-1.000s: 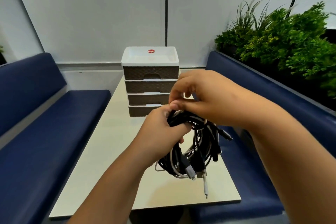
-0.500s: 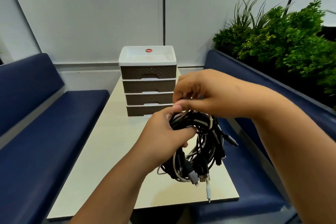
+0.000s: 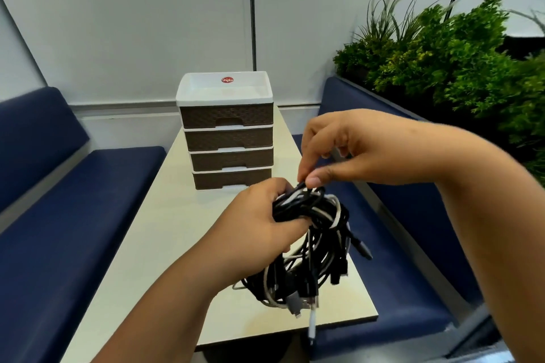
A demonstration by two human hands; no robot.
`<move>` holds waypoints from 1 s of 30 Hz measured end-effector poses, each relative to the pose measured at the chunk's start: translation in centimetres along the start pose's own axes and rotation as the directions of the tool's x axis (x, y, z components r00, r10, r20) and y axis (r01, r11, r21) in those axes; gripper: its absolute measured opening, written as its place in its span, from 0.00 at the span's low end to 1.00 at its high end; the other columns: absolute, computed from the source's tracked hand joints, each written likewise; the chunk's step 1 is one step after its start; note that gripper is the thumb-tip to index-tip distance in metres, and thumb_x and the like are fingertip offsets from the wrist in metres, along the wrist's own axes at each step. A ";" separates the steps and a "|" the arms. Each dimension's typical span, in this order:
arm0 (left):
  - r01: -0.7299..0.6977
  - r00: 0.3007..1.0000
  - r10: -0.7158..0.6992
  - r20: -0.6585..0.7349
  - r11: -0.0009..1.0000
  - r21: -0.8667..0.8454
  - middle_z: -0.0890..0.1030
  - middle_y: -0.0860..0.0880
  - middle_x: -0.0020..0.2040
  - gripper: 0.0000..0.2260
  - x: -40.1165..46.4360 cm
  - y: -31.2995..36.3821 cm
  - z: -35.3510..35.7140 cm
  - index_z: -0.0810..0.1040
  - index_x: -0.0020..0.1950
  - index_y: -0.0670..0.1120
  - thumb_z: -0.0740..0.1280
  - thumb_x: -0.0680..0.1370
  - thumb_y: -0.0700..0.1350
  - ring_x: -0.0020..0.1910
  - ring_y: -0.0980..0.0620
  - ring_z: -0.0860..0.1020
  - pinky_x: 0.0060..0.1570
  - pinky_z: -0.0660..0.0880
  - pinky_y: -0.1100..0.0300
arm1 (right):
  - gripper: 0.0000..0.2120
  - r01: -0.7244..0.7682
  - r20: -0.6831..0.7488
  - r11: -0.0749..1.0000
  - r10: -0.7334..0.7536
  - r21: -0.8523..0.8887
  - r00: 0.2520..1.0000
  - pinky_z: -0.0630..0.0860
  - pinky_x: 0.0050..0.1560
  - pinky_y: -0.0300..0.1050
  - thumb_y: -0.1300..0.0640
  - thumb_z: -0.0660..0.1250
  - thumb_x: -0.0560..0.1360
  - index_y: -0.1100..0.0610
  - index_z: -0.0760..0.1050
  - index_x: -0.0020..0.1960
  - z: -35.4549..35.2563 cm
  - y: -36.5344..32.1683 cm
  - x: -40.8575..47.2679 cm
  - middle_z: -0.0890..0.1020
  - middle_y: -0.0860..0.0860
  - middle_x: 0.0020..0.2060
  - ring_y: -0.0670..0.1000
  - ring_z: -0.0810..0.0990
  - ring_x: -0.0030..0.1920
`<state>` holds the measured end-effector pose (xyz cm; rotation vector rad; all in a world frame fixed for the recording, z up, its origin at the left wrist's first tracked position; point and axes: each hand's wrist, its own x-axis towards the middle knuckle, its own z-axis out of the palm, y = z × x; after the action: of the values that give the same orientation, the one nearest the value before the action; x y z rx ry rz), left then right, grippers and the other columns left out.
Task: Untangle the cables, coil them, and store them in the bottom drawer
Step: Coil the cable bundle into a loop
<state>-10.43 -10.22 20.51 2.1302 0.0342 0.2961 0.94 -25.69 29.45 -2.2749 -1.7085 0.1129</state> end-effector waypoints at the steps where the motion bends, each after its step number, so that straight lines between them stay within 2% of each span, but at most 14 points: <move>1: -0.020 1.000 0.020 0.003 0.999 0.048 0.79 0.51 0.33 0.04 0.0 -0.1 0.1 0.77 0.44 0.51 0.71 0.72 0.45 0.30 0.52 0.79 0.34 0.76 0.51 | 0.06 -0.008 0.080 0.996 0.014 -0.083 0.997 0.70 0.43 0.34 0.45 0.70 0.73 0.43 0.83 0.49 -0.6 -0.2 0.0 0.77 0.41 0.43 0.42 0.76 0.46; 3: -0.067 0.997 0.064 0.032 0.990 0.121 0.78 0.55 0.32 0.06 0.1 -0.3 0.3 0.75 0.41 0.53 0.71 0.70 0.45 0.30 0.57 0.76 0.31 0.72 0.58 | 0.05 -0.034 0.259 0.992 0.065 -0.121 0.964 0.72 0.40 0.35 0.46 0.70 0.74 0.44 0.82 0.49 -1.5 -0.6 0.3 0.79 0.42 0.40 0.43 0.77 0.41; 5: -0.131 0.989 0.117 0.093 0.979 0.159 0.77 0.57 0.34 0.08 0.1 -0.5 0.4 0.73 0.38 0.56 0.71 0.68 0.46 0.32 0.58 0.75 0.32 0.68 0.63 | 0.05 -0.093 0.417 0.995 0.073 0.028 0.906 0.72 0.40 0.33 0.51 0.71 0.74 0.48 0.81 0.50 -2.3 -0.7 0.6 0.82 0.44 0.39 0.41 0.78 0.37; 7: -0.169 0.978 0.147 0.146 0.975 0.145 0.78 0.55 0.37 0.07 0.1 -0.7 0.4 0.75 0.41 0.55 0.70 0.67 0.46 0.34 0.57 0.76 0.32 0.71 0.60 | 0.07 -0.130 0.499 0.970 0.011 0.205 0.866 0.73 0.46 0.43 0.57 0.72 0.74 0.55 0.81 0.52 -2.6 -0.1 1.0 0.83 0.53 0.41 0.48 0.78 0.40; 8: -0.169 0.974 0.148 0.169 0.979 0.117 0.79 0.53 0.38 0.08 0.1 -0.8 0.4 0.77 0.44 0.53 0.70 0.67 0.45 0.35 0.56 0.78 0.34 0.74 0.57 | 0.09 -0.144 0.502 0.948 -0.020 0.285 0.865 0.72 0.48 0.51 0.59 0.73 0.73 0.57 0.81 0.53 -2.5 0.4 1.1 0.82 0.58 0.42 0.54 0.76 0.41; 10: -0.140 0.969 0.133 0.207 0.990 0.023 0.81 0.52 0.37 0.10 0.2 -0.9 0.2 0.79 0.48 0.49 0.70 0.68 0.41 0.34 0.56 0.79 0.36 0.76 0.57 | 0.12 -0.189 0.456 0.854 -0.063 0.485 0.888 0.70 0.48 0.56 0.61 0.72 0.71 0.59 0.80 0.54 -1.9 1.3 1.3 0.80 0.58 0.42 0.58 0.74 0.42; 12: -0.120 0.963 0.136 0.232 0.990 -0.080 0.79 0.53 0.35 0.10 0.4 -0.9 -0.2 0.79 0.49 0.48 0.70 0.69 0.38 0.33 0.57 0.76 0.36 0.74 0.60 | 0.12 -0.196 0.397 0.717 -0.122 0.669 0.910 0.74 0.44 0.49 0.60 0.70 0.71 0.60 0.81 0.54 -0.9 2.2 1.3 0.81 0.57 0.41 0.56 0.76 0.38; 14: -0.115 0.958 0.153 0.242 0.980 -0.165 0.78 0.54 0.35 0.12 0.6 -0.8 -0.4 0.80 0.48 0.51 0.70 0.70 0.35 0.32 0.58 0.74 0.35 0.72 0.63 | 0.12 -0.166 0.341 0.599 -0.191 0.783 0.920 0.75 0.40 0.40 0.57 0.65 0.75 0.60 0.82 0.54 0.4 2.8 1.3 0.82 0.56 0.42 0.49 0.79 0.37; 16: -0.104 0.957 0.158 0.244 0.970 -0.220 0.77 0.59 0.34 0.18 0.7 -1.0 -0.7 0.80 0.43 0.56 0.69 0.72 0.30 0.31 0.61 0.73 0.35 0.71 0.67 | 0.14 -0.133 0.276 0.496 -0.229 0.858 0.933 0.75 0.40 0.39 0.55 0.62 0.78 0.60 0.82 0.55 1.6 3.1 1.3 0.83 0.56 0.43 0.49 0.80 0.38; 18: -0.093 0.957 0.149 0.249 0.971 -0.222 0.77 0.59 0.34 0.19 0.8 -1.2 -0.9 0.80 0.42 0.55 0.68 0.73 0.29 0.31 0.60 0.73 0.35 0.71 0.67 | 0.15 -0.106 0.227 0.431 -0.239 0.896 0.944 0.75 0.39 0.40 0.52 0.63 0.78 0.60 0.81 0.55 2.4 3.3 1.3 0.83 0.56 0.43 0.49 0.80 0.38; 21: -0.101 0.951 0.142 0.274 0.982 -0.159 0.78 0.49 0.36 0.11 1.0 -1.6 -1.2 0.80 0.51 0.46 0.70 0.71 0.35 0.33 0.55 0.74 0.37 0.73 0.58 | 0.10 -0.089 0.213 0.488 -0.205 0.869 0.955 0.74 0.38 0.40 0.54 0.69 0.75 0.60 0.80 0.51 2.6 3.0 1.4 0.82 0.56 0.40 0.50 0.79 0.37; 24: -0.115 0.947 0.141 0.290 0.988 -0.104 0.80 0.40 0.39 0.12 1.1 -1.7 -1.6 0.78 0.51 0.42 0.70 0.68 0.39 0.33 0.48 0.76 0.36 0.74 0.51 | 0.08 -0.109 0.237 0.621 -0.126 0.776 0.963 0.73 0.40 0.45 0.65 0.72 0.71 0.60 0.79 0.50 2.0 2.5 1.3 0.80 0.57 0.40 0.53 0.77 0.37; 27: -0.130 0.935 0.162 0.317 0.984 -0.120 0.78 0.43 0.36 0.10 0.9 -1.7 -1.8 0.78 0.48 0.43 0.71 0.67 0.38 0.33 0.54 0.75 0.34 0.73 0.55 | 0.11 -0.145 0.284 0.763 -0.052 0.630 0.957 0.71 0.48 0.55 0.66 0.73 0.69 0.59 0.81 0.51 1.1 2.0 1.6 0.81 0.57 0.41 0.57 0.77 0.42; 30: -0.137 0.928 0.182 0.325 0.978 -0.157 0.77 0.50 0.34 0.09 0.7 -1.9 -1.8 0.78 0.46 0.44 0.71 0.67 0.37 0.32 0.56 0.75 0.33 0.73 0.60 | 0.15 -0.183 0.300 0.813 0.010 0.553 0.954 0.77 0.52 0.44 0.63 0.74 0.68 0.63 0.81 0.53 0.5 1.2 2.0 0.84 0.55 0.41 0.50 0.81 0.43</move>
<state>-9.93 -7.63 19.98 2.0272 -0.3520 0.0213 2.49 -24.01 28.90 -1.9336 -1.4076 0.8977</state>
